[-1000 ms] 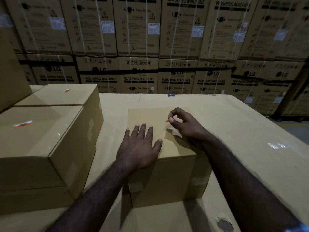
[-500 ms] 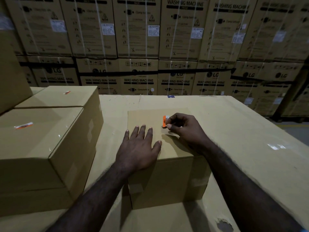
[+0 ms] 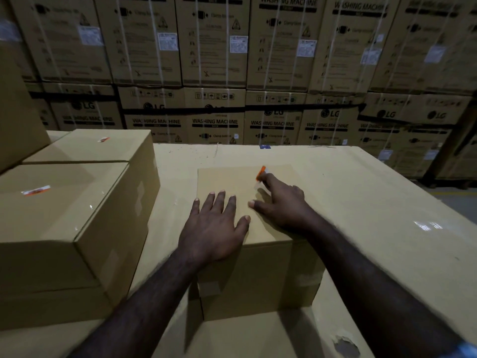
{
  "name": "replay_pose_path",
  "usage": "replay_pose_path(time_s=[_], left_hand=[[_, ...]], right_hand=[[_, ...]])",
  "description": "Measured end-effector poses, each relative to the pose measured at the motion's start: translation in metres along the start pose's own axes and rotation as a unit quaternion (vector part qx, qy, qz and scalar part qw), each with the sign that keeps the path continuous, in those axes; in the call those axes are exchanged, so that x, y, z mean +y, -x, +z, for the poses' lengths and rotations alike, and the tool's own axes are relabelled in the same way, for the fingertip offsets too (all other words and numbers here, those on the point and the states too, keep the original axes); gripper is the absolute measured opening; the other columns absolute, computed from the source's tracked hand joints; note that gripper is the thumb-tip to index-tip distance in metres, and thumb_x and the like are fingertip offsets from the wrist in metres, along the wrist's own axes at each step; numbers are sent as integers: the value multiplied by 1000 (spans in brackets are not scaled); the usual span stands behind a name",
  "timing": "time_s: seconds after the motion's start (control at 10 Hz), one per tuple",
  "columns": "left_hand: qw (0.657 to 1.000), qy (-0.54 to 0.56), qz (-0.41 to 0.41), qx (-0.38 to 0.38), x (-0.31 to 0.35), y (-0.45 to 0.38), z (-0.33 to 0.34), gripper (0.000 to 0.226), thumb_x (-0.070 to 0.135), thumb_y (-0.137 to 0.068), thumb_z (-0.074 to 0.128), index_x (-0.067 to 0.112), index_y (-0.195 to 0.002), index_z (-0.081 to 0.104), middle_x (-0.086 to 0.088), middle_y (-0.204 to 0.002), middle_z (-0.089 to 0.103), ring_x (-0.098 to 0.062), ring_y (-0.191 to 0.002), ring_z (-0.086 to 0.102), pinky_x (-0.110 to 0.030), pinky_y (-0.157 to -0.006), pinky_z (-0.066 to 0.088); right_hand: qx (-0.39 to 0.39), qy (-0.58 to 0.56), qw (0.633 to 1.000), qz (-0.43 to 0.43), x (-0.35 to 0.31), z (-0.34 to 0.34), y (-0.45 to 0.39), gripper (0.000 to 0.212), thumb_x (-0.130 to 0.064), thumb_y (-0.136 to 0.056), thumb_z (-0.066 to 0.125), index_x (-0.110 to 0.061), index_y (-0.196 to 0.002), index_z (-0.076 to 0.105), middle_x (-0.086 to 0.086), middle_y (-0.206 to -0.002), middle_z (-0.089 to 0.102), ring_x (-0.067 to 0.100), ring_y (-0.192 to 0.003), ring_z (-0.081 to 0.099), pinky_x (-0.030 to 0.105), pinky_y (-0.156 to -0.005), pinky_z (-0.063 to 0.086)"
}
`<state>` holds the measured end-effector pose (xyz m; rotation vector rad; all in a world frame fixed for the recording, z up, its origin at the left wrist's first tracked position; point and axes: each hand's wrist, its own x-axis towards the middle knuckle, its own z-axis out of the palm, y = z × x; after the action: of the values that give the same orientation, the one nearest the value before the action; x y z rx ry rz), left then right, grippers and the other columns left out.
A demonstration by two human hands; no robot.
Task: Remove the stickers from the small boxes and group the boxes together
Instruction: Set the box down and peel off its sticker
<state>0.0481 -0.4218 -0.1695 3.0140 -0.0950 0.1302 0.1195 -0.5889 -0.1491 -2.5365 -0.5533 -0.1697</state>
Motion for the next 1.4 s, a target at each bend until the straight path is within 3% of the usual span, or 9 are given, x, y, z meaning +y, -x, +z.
replay_pose_path(time_s=[0.2, 0.4, 0.5, 0.6, 0.8, 1.0, 1.1, 1.2, 1.4], left_hand=[[1000, -3, -1, -5, 1, 0, -1, 69, 60, -97, 13, 23, -154, 2, -4, -162, -2, -22, -149, -4, -45, -117, -5], [1000, -2, -4, 0, 0, 0, 1, 70, 61, -96, 11, 23, -154, 2, -4, -163, -2, -22, -149, -5, -47, -119, -4], [1000, -3, -4, -3, 0, 0, 1, 70, 61, -96, 11, 24, -154, 2, -3, -162, -2, -22, -149, -5, -48, -120, -3], [1000, -2, -1, -4, 0, 0, 1, 70, 60, -96, 12, 23, -154, 2, -4, -162, -2, -22, -149, -4, -48, -120, -2], [1000, -9, -4, -7, 1, 0, -1, 69, 60, -96, 11, 23, -154, 1, -3, -162, -3, -21, -149, -5, -48, -120, -1], [1000, -10, -5, -9, 2, 1, -1, 70, 60, -96, 11, 23, -154, 0, -3, -162, -3, -21, -149, -5, -48, -120, -1], [1000, -9, -4, -9, 2, 0, -1, 70, 60, -96, 12, 23, -154, 1, -3, -163, -2, -21, -149, -4, -48, -120, -2], [1000, -11, -4, -12, 1, 0, -2, 69, 60, -97, 12, 23, -154, 1, -3, -162, -3, -21, -149, -5, -47, -120, -2], [1000, -16, -3, -16, 1, 0, -2, 69, 60, -96, 12, 23, -154, 0, -3, -162, -4, -21, -149, -5, -47, -120, -1]], right_hand=[[26, 28, 998, 43, 4, 3, -24, 65, -49, -90, 58, -25, -143, 30, -1, -145, 46, 23, -134, 40, 59, -113, 17], [-59, -6, 998, 26, 3, -16, 8, 82, -56, -81, 67, -28, -146, 25, 2, -152, 38, 26, -136, 36, 51, -115, 24], [-53, -16, 998, 28, 9, -19, 12, 86, -59, -78, 68, -29, -146, 25, 0, -152, 38, 25, -135, 37, 53, -113, 28], [-35, 26, 998, 48, 11, -12, -4, 89, -68, -77, 62, -27, -146, 25, -1, -152, 39, 25, -135, 38, 53, -115, 22], [21, 48, 999, 6, 7, 5, -15, 80, -63, -84, 58, -26, -147, 26, -2, -151, 39, 20, -138, 35, 57, -116, 16], [24, 43, 999, -2, 28, -4, -1, 81, -68, -79, 59, -28, -143, 30, -2, -147, 45, 20, -130, 45, 53, -110, 31], [29, 59, 997, 35, 26, -5, -14, 81, -65, -83, 58, -23, -145, 29, 0, -146, 47, 22, -129, 45, 55, -113, 25], [40, 82, 995, 29, 18, 2, -23, 80, -62, -86, 54, -19, -148, 27, 0, -148, 44, 21, -137, 37, 53, -119, 7], [10, 82, 996, -22, 24, 4, -4, 82, -68, -84, 51, -22, -147, 28, -2, -153, 38, 18, -141, 33, 51, -120, 10]])
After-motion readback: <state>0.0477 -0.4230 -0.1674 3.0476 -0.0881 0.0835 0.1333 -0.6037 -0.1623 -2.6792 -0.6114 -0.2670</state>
